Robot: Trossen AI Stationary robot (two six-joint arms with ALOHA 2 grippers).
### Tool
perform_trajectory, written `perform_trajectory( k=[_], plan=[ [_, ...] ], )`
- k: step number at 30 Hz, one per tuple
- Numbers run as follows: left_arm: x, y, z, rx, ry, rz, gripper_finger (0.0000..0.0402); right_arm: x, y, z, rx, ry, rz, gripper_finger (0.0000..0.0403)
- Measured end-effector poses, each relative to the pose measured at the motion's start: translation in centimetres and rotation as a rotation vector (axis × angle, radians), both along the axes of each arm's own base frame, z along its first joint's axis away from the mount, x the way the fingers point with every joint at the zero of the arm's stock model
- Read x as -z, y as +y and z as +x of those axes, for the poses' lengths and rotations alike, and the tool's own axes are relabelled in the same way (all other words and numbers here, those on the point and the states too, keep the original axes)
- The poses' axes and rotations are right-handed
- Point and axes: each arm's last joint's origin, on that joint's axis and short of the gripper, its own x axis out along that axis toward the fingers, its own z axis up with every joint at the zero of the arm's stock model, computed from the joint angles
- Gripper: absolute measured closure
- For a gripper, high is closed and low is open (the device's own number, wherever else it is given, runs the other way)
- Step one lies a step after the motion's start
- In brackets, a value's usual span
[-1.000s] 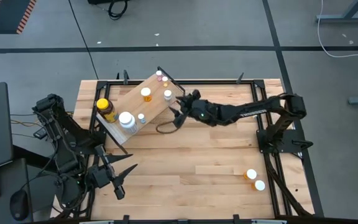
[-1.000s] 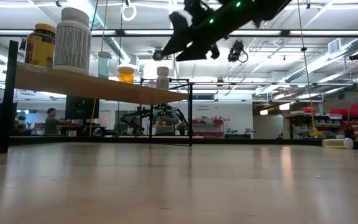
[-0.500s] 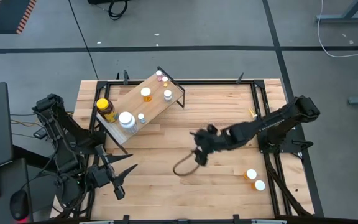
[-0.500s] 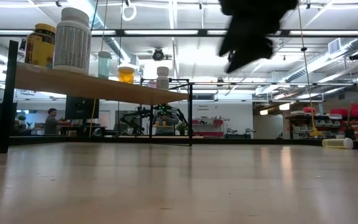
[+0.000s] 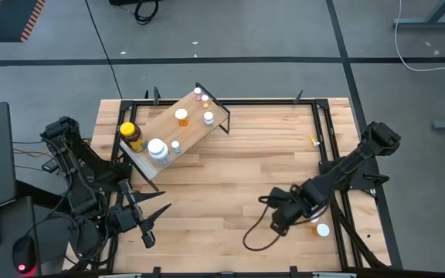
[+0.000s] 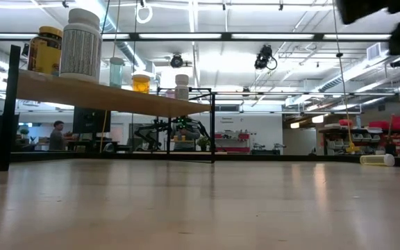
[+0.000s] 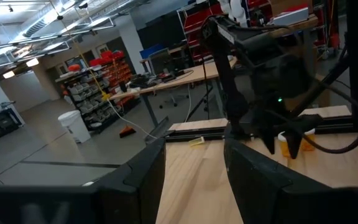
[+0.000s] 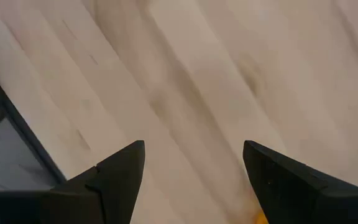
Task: Pick and place medicine bottles onto shelf by color
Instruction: Put the top orange pill bottle on the shelf
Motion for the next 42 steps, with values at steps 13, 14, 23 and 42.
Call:
perform_trajectory(
  k=[13, 14, 23, 42],
  plan=[
    [0.0, 0.0, 0.0, 0.0, 0.001, 0.002, 0.023, 0.3, 1.1, -4.2, 0.097, 0.346, -0.005, 0.0119],
    [0.0, 0.0, 0.0, 0.0, 0.001, 0.002, 0.023, 0.3, 1.3, -4.4, 0.102, 0.348, -0.007, 0.0118],
    [0.0, 0.0, 0.0, 0.003, 0.001, 0.002, 0.023, 0.3, 3.0, -6.1, 0.155, 0.323, -0.045, 0.0108],
    [0.0, -0.1, 0.0, 0.021, 0.0, -0.005, 0.023, 0.7, 3.5, -8.4, 0.237, 0.28, -0.194, 0.0108]
  ],
)
